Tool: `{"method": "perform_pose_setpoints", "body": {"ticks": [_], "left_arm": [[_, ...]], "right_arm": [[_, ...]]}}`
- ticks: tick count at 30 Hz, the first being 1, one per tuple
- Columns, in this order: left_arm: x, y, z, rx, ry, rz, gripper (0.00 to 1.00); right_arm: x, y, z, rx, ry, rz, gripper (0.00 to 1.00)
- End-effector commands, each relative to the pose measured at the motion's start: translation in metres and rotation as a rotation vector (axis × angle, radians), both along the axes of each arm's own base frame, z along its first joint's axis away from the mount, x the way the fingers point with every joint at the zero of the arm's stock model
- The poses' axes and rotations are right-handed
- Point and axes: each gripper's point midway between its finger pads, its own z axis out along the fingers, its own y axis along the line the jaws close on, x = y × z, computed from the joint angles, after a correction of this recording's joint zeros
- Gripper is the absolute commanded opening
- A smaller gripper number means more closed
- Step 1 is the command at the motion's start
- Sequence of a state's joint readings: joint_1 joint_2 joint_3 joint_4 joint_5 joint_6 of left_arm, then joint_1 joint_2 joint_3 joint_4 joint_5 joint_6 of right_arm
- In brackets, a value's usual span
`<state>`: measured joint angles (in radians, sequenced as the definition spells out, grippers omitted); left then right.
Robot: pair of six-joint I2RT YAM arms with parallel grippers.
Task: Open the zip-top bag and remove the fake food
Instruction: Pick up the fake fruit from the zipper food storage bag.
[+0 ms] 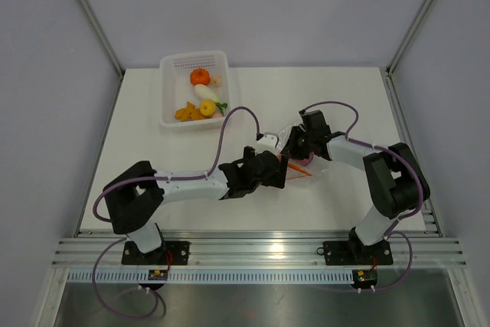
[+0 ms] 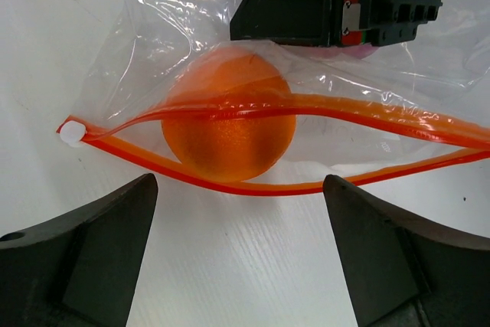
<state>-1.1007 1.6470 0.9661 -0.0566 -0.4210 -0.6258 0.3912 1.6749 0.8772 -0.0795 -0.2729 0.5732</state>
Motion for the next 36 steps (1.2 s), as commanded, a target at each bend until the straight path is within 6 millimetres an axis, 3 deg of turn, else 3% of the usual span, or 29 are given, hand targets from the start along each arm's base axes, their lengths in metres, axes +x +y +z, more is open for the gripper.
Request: {"method": "perform_pose_setpoints", "body": {"ticks": [1, 14, 36], "left_arm": [[0.020, -0.016, 0.025, -0.067, -0.086, 0.040, 0.94], [0.038, -0.014, 0.021, -0.055, -0.089, 0.059, 0.99], [0.045, -0.043, -0.006, -0.087, 0.007, -0.025, 0.98]], "right_arm": [[0.006, 0.006, 0.012, 0.017, -0.033, 0.011, 0.22], [0.005, 0.008, 0.014, 0.028, -0.036, 0.015, 0.22], [0.004, 0.009, 0.011, 0.037, -0.028, 0.018, 0.21]]}}
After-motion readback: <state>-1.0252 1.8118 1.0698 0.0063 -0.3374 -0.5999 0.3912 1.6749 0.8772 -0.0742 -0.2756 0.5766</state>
